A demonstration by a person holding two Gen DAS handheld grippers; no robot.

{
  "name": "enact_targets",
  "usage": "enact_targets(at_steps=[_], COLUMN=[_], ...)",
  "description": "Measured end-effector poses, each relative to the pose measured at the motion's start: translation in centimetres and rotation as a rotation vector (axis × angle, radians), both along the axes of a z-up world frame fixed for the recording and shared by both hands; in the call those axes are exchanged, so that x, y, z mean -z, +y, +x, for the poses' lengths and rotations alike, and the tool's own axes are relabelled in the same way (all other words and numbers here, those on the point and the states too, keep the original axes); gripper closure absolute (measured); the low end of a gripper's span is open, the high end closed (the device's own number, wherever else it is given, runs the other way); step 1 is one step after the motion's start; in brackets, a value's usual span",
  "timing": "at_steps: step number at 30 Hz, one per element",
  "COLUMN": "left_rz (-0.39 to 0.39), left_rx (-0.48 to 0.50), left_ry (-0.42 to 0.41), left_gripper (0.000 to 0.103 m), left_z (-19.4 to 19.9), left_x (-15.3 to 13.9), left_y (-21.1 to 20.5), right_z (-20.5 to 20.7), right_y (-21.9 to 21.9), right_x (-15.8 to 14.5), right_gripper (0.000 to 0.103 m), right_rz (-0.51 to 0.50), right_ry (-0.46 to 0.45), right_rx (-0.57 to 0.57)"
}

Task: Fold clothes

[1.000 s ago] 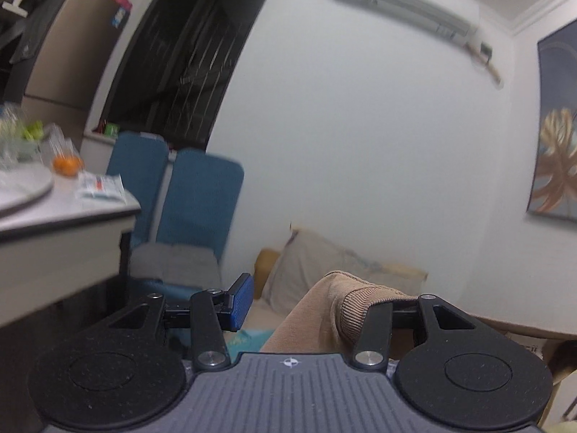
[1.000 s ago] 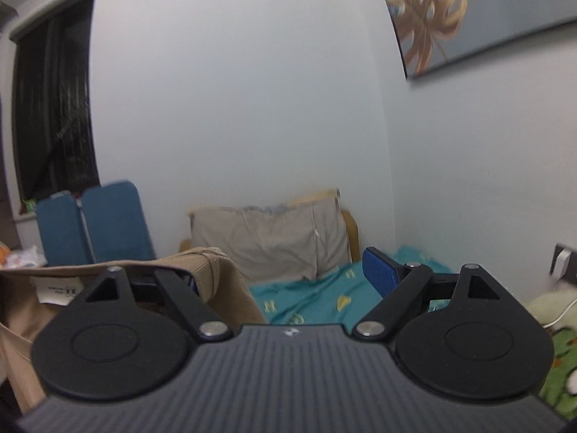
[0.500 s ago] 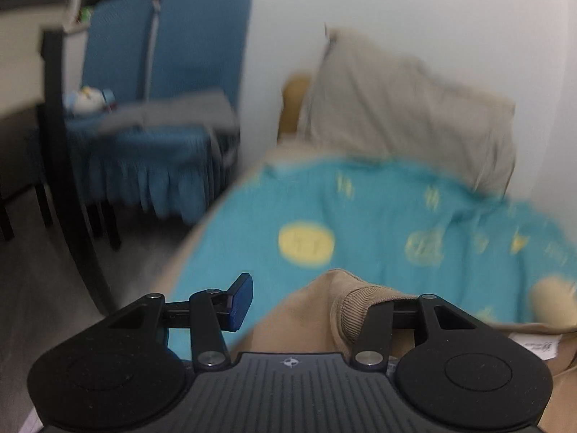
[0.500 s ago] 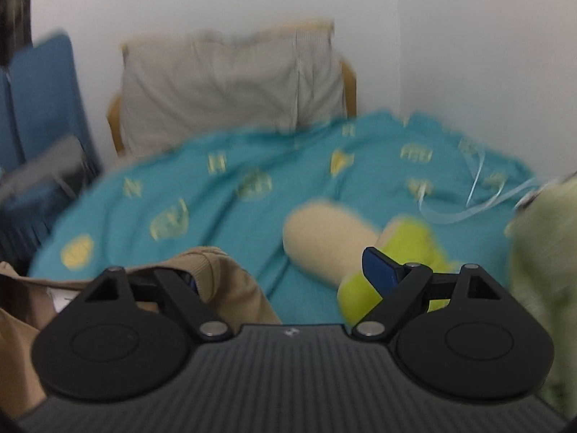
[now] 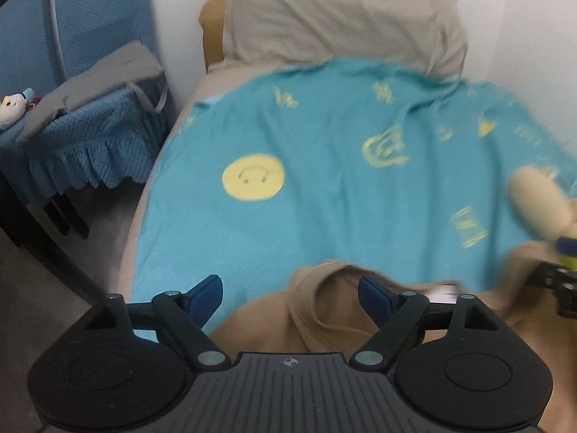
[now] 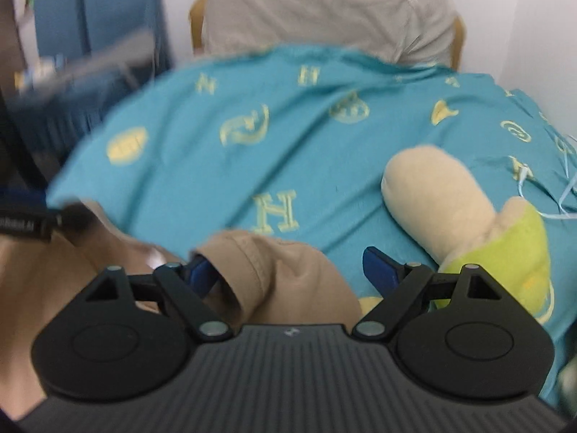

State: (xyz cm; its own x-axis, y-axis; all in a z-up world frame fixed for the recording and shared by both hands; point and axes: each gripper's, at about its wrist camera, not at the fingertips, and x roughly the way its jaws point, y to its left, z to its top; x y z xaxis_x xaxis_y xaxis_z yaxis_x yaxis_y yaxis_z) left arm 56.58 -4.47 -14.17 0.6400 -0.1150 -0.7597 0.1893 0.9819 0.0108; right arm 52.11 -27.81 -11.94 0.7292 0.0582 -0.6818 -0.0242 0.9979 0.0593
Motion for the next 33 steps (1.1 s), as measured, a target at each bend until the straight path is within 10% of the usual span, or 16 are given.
enact_targets(at_steps=[15,22,33], left_rz=[-0.291,-0.487,-0.574], left_rx=[-0.084,-0.285,-0.504], left_ry=[-0.208,-0.144,-0.095], left_gripper=[0.018,0.022,0.039], left_z=[-25.5,-31.8,-25.1], left_x=[-13.8,-11.7,-4.0], left_y=[8.0,14.7,20.2], right_z=[-27.3,-37.2,-34.9], right_y=[1.9,-0.3,-2.1], right_x=[-11.3,-10.7,-6.7], right_gripper=[0.017,0.017,0.017], right_rz=[0.197,0.398,0.478], right_ry=[-0.191,-0.195,-0.148], right_rx=[0.106,0.176,0.197])
